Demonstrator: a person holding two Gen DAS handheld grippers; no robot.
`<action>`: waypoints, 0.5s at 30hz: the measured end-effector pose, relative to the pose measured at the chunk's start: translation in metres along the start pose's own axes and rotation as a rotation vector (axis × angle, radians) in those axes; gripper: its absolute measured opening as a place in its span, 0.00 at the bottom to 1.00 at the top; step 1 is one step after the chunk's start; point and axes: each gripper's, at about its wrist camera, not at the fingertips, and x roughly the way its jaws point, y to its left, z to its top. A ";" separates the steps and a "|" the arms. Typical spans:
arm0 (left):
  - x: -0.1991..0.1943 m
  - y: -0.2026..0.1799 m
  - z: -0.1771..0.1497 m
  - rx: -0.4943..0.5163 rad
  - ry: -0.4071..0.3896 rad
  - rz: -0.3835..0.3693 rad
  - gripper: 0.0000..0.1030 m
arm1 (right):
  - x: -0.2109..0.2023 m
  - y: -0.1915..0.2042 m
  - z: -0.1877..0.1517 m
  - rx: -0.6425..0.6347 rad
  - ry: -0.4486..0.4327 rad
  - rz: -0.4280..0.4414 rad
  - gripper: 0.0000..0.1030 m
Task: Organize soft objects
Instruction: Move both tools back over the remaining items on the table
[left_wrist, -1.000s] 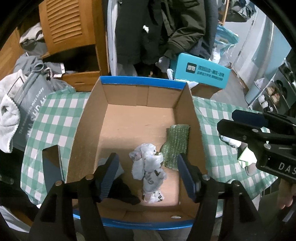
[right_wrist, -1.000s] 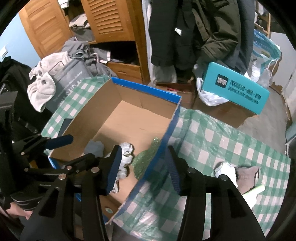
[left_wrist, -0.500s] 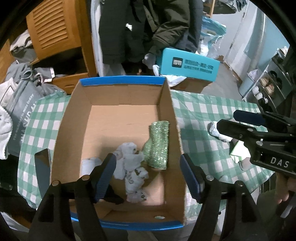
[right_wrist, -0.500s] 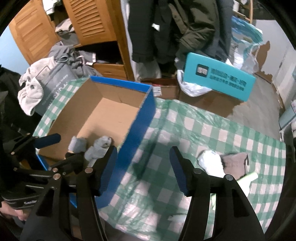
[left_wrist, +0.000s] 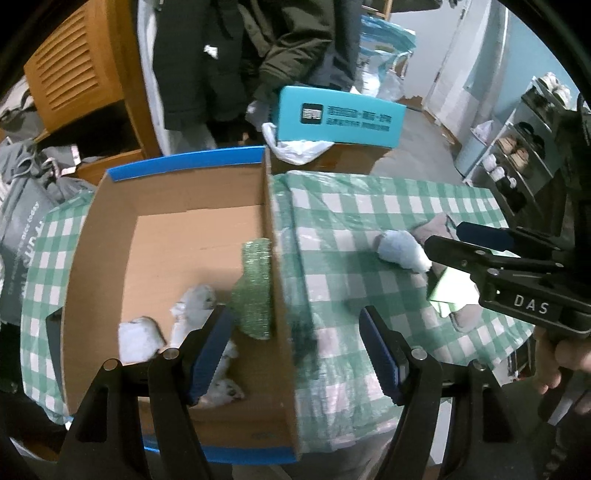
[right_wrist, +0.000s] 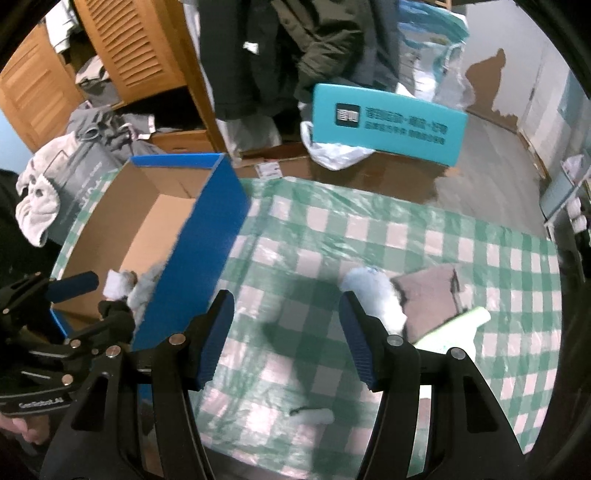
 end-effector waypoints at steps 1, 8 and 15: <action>0.001 -0.004 0.000 0.004 0.003 -0.005 0.71 | 0.000 -0.005 -0.002 0.007 0.001 -0.003 0.57; 0.010 -0.026 0.003 0.042 0.014 -0.014 0.71 | 0.003 -0.031 -0.012 0.050 0.018 -0.027 0.57; 0.025 -0.044 0.009 0.057 0.034 -0.025 0.71 | 0.007 -0.054 -0.020 0.083 0.035 -0.055 0.57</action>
